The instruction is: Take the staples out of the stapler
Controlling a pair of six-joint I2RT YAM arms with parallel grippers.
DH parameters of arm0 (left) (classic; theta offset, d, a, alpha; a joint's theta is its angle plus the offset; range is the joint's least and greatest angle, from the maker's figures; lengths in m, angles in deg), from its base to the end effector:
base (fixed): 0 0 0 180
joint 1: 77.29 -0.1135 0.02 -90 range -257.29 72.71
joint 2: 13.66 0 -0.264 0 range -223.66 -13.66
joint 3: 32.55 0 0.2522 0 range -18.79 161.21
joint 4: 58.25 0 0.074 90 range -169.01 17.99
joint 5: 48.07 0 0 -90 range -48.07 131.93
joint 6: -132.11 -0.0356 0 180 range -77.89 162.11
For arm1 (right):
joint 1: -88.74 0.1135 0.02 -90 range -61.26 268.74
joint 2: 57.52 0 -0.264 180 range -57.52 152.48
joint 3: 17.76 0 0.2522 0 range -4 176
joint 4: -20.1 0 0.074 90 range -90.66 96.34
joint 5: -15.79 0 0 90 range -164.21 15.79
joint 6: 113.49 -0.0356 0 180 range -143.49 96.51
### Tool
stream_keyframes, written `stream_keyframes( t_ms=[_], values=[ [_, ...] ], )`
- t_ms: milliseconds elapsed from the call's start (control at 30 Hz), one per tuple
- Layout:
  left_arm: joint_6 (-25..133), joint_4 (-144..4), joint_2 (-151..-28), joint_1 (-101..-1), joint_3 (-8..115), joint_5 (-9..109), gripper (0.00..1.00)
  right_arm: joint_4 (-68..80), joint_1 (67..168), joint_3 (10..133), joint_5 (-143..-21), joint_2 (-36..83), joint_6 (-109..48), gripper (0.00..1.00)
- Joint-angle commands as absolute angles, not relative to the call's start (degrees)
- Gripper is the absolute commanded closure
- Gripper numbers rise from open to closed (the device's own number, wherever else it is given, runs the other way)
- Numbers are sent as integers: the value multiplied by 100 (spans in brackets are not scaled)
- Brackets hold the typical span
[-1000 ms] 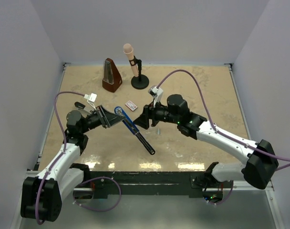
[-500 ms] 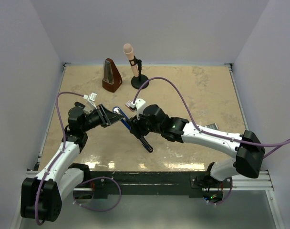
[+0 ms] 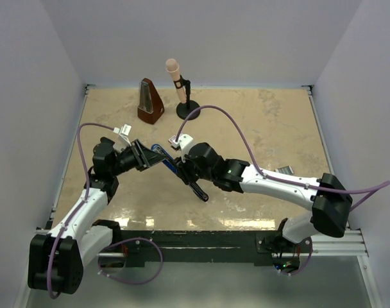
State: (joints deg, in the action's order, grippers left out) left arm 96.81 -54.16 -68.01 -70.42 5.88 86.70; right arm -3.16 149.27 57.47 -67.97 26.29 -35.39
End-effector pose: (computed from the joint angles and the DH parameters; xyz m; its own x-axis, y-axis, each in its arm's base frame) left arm 0.2013 -0.0495 0.2385 -0.7455 -0.4938 -0.4478 0.2784 0.3797 -0.8822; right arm 0.1676 0.2887 0.2806 -0.4231 -0.3320 -0.8431 -0.7489 0.6519 0.1191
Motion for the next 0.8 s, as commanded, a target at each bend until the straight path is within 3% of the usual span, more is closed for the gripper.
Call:
stream_keyframes(
  t_ms=[0, 33, 167, 233, 433, 633, 767],
  values=[
    [10021, -5083, -6842, -7061, 837, 8904, 100, 27, 15000, 5876, -6683, 2738, -3438, 66],
    [10012, -5100, -6842, -7052, 828, 8886, 100, 54, 15008, 5858, -6683, 2747, -3421, 69],
    [9845, -5310, -6877, -7061, 828, 8877, 100, 81, 15009, 5770, -6525, 2703, -3386, 100],
    [9749, -5364, -6868, -7061, 828, 8851, 96, 2, 15009, 5787, -6410, 2694, -3360, 100],
    [9486, -5750, -6780, -7061, 977, 8641, 48, -402, 14991, 5832, -6340, 2729, -3079, 100],
    [8810, -6734, -6614, -7061, 1320, 8097, 37, -622, 14842, 5832, -6506, 2685, -2639, 100],
    [8448, -7627, -6438, -7070, 1548, 7403, 37, -754, 14675, 5858, -6814, 2703, -2218, 100]
  ],
)
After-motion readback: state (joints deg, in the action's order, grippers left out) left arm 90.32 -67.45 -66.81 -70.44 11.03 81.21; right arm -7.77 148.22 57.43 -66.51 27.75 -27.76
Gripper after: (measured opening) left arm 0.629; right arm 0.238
